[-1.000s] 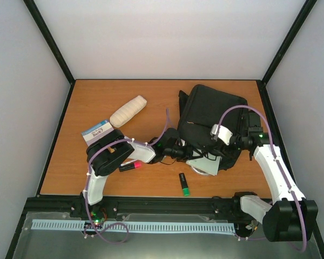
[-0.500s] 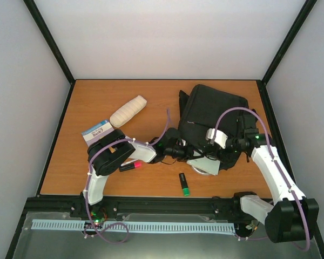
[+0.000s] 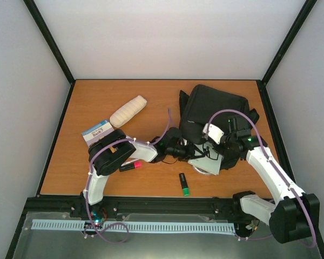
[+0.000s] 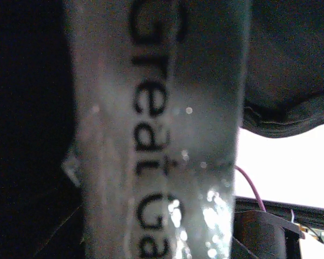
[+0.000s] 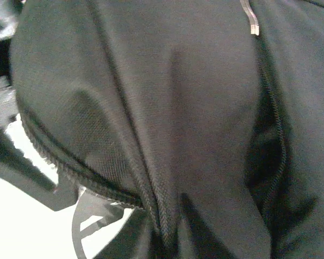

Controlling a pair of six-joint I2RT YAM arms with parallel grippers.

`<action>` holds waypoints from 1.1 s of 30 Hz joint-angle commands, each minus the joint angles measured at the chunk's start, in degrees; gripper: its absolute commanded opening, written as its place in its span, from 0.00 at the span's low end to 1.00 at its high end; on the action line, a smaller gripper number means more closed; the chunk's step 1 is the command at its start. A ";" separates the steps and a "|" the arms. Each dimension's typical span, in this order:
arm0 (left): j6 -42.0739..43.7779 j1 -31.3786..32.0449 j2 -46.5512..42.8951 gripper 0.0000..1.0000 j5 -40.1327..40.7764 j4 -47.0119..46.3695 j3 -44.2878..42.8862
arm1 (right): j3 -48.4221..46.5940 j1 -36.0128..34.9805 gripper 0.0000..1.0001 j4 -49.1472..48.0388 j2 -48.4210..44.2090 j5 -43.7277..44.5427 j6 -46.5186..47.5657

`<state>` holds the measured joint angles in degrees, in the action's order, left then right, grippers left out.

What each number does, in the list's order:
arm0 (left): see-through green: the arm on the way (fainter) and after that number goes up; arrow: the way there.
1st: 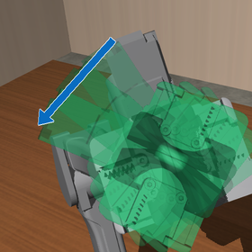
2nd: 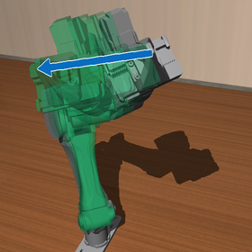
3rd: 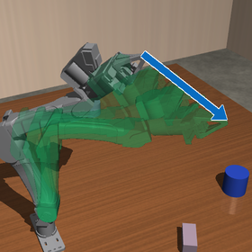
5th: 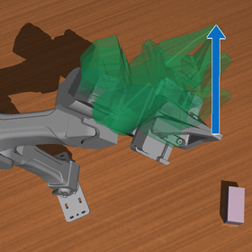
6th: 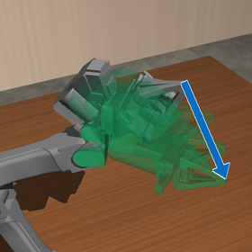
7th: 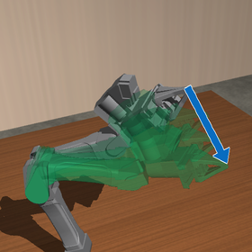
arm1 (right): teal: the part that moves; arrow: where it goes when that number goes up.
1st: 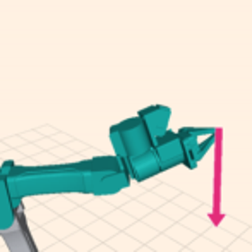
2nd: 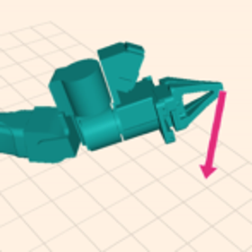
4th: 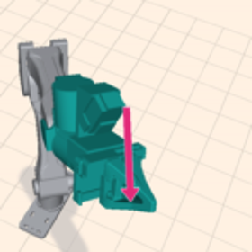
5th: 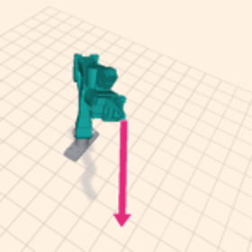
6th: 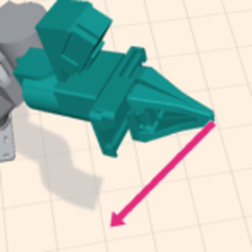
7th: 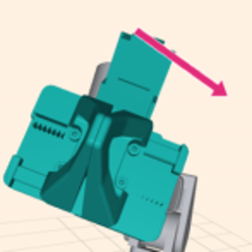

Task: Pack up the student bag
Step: Place the book in the student bag.

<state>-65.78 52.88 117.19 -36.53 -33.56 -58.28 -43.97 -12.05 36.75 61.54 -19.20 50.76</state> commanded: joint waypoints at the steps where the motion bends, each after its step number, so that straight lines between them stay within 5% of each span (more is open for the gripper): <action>1: 4.21 0.68 -0.84 0.01 0.71 -0.94 -4.43 | -3.85 -0.28 0.03 -2.11 -0.85 2.34 -4.62; 3: 3.46 0.83 -2.63 0.06 4.26 4.85 -4.32 | -4.02 -0.24 0.03 -3.29 -2.55 2.96 -7.12; 7: 5.60 2.37 -8.22 0.46 12.16 18.59 -4.56 | -2.66 -0.26 0.03 -6.88 -5.83 5.20 -12.66; 10: 6.39 2.75 -11.53 0.56 16.38 24.07 -3.92 | -1.26 -0.25 0.03 -9.10 -6.63 5.31 -15.59; 24: 6.73 5.19 -21.16 0.66 30.61 45.13 -1.74 | 2.05 -0.32 0.03 -13.59 -8.08 7.00 -20.02; 29: 2.23 5.56 -25.44 0.68 32.51 44.29 3.61 | 2.73 -0.33 0.03 -13.89 -8.91 6.63 -19.92; 33: 1.78 5.56 -25.62 0.68 26.41 37.74 6.63 | 2.91 -0.34 0.03 -13.90 -9.02 6.46 -19.83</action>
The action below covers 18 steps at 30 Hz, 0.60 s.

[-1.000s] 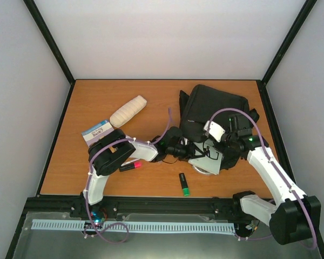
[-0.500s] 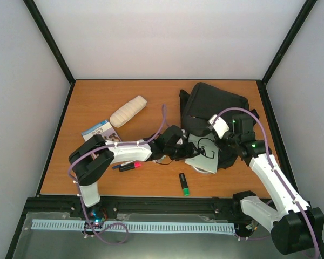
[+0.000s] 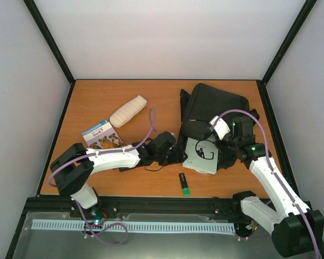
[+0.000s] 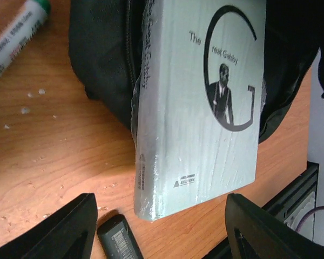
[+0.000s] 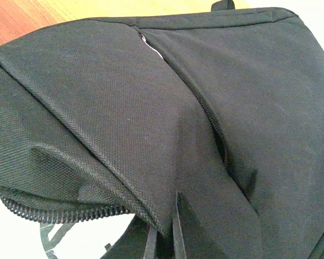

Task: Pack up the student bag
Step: Place the book in the student bag.

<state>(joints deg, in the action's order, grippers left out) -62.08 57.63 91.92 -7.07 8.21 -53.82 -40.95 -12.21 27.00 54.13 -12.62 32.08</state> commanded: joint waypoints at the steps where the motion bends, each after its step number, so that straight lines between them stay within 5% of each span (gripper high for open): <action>1: -1.50 0.82 0.20 0.67 -4.97 -6.77 2.79 | -0.10 -0.17 0.03 -4.15 -1.58 -0.23 -1.18; 10: -3.34 0.82 4.50 0.64 -11.05 -23.94 7.74 | -0.27 -0.14 0.03 -3.72 -1.56 -1.38 -1.80; 18: -4.20 0.82 9.77 0.61 -13.20 -28.88 7.05 | -0.18 -0.16 0.03 -3.37 -1.48 -1.70 -1.71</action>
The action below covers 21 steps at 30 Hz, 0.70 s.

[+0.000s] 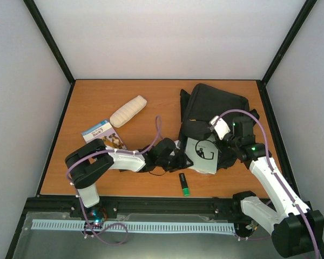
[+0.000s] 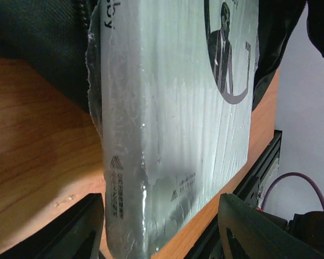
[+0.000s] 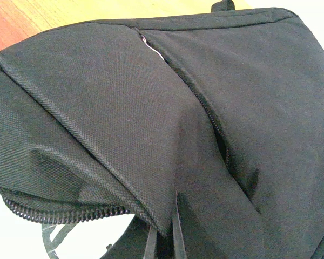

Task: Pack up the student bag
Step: Place the book in the student bag.

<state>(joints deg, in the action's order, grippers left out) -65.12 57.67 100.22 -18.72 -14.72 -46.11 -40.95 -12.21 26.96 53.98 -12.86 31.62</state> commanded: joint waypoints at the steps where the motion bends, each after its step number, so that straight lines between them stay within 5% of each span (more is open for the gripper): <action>1: -1.52 0.77 1.73 0.60 -1.25 -6.32 -0.48 | -0.13 -0.16 0.03 -3.32 -1.26 -1.54 -1.23; 5: -5.13 -0.10 3.59 0.49 -2.33 -18.07 3.25 | -0.06 -0.18 0.03 -2.99 -1.15 -2.10 -0.97; 12: -4.56 -0.55 1.97 0.03 -5.28 -25.30 5.11 | 0.14 -0.17 0.03 -2.89 -1.15 -2.65 -0.48; 21: 3.23 -1.57 -3.54 0.01 -8.94 -19.18 1.31 | 0.19 -0.11 0.03 -3.14 -5.10 -3.03 2.47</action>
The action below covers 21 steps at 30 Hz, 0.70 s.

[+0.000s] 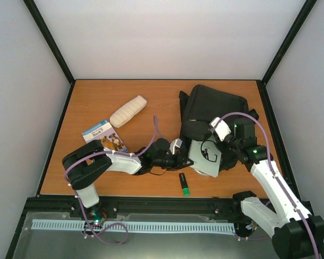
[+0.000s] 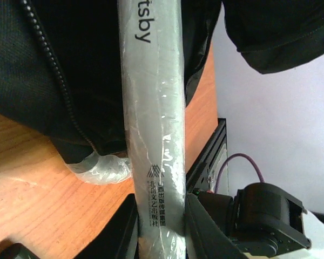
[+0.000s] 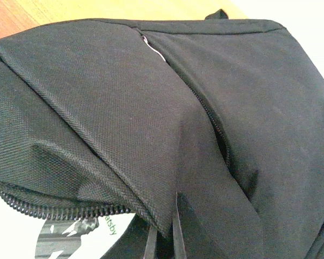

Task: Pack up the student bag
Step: Place the book in the student bag.

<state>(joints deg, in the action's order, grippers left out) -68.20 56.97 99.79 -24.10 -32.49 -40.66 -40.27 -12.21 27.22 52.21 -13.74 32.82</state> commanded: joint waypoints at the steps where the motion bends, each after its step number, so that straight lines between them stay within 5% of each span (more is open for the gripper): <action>1: 6.26 -1.35 -2.72 0.01 -4.70 -2.07 -4.73 | -0.77 -0.14 0.03 -3.14 -3.74 -2.70 1.53; 12: 5.14 -4.82 0.98 0.01 -9.44 -5.82 -10.06 | -2.42 -0.17 0.03 -0.64 -3.84 -4.54 5.26; 21: -2.66 -5.64 5.71 0.01 -9.20 -21.92 -8.41 | -3.65 -0.16 0.03 0.90 -4.11 -7.23 4.40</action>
<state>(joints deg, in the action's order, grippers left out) -68.58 52.05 105.10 -31.77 -35.94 -46.68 -41.50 -12.14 29.80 49.08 -17.06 37.04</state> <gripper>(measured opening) 0.178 0.056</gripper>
